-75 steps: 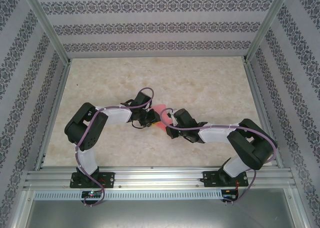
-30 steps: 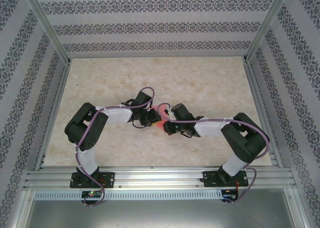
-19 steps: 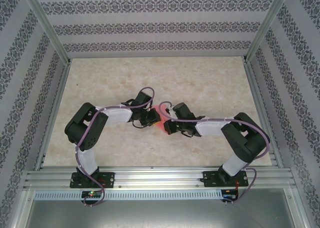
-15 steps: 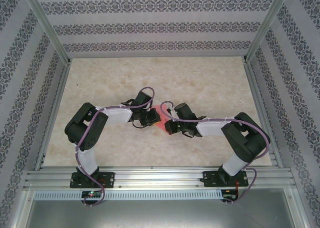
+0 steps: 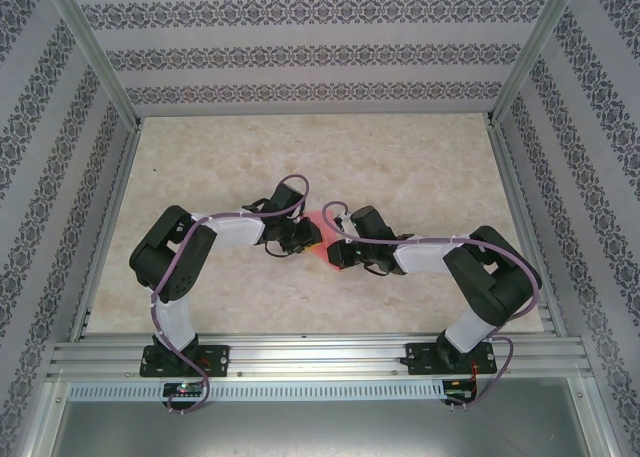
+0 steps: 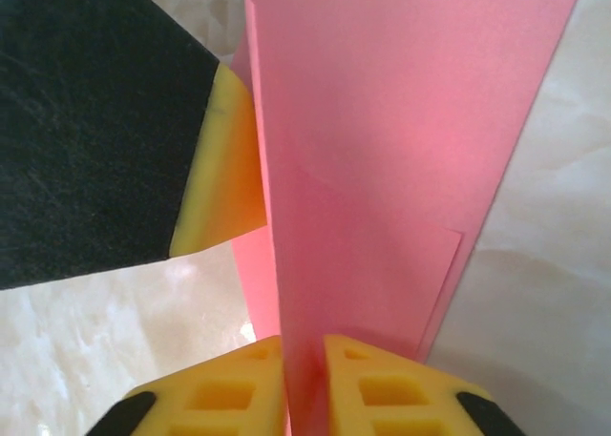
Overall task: Fold a paper plane with a square sheet of paper (fold left side to right side)
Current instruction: Fourth fold the wing at the center of the table.
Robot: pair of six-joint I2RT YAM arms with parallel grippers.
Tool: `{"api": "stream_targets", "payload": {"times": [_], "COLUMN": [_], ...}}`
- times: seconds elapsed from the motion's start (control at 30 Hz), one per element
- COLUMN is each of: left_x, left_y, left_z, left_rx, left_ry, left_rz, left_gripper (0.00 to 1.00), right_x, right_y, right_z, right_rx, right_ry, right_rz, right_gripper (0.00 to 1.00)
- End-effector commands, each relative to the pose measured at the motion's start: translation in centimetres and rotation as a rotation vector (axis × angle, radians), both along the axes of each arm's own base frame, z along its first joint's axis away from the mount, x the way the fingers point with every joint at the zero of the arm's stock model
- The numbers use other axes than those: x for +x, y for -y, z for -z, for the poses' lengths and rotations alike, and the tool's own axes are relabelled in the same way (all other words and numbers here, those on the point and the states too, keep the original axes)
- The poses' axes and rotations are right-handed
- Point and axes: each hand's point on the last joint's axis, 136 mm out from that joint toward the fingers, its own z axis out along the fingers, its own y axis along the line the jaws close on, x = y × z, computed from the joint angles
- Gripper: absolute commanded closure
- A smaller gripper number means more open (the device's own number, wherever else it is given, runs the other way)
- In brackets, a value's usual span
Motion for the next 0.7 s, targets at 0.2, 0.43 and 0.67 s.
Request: {"api": "stream_targets", "payload": {"times": [0.2, 0.43, 0.67], "left_x": [-0.2, -0.1, 0.0], "left_y": [0.6, 0.6, 0.7], "left_z": [0.4, 0.3, 0.0], "left_rx": [0.013, 0.011, 0.011], "left_ry": [0.006, 0.009, 0.014], "left_rz": [0.017, 0.019, 0.022], "left_gripper": [0.79, 0.79, 0.79], "right_x": [1.4, 1.6, 0.5], "right_y": [-0.1, 0.8, -0.1], "right_z": [-4.3, -3.3, -1.4], "right_rx": [0.173, 0.073, 0.020], "right_ry": [0.017, 0.025, -0.002], "right_rz": [0.022, 0.021, 0.002], "right_gripper": [0.66, 0.66, 0.64]}}
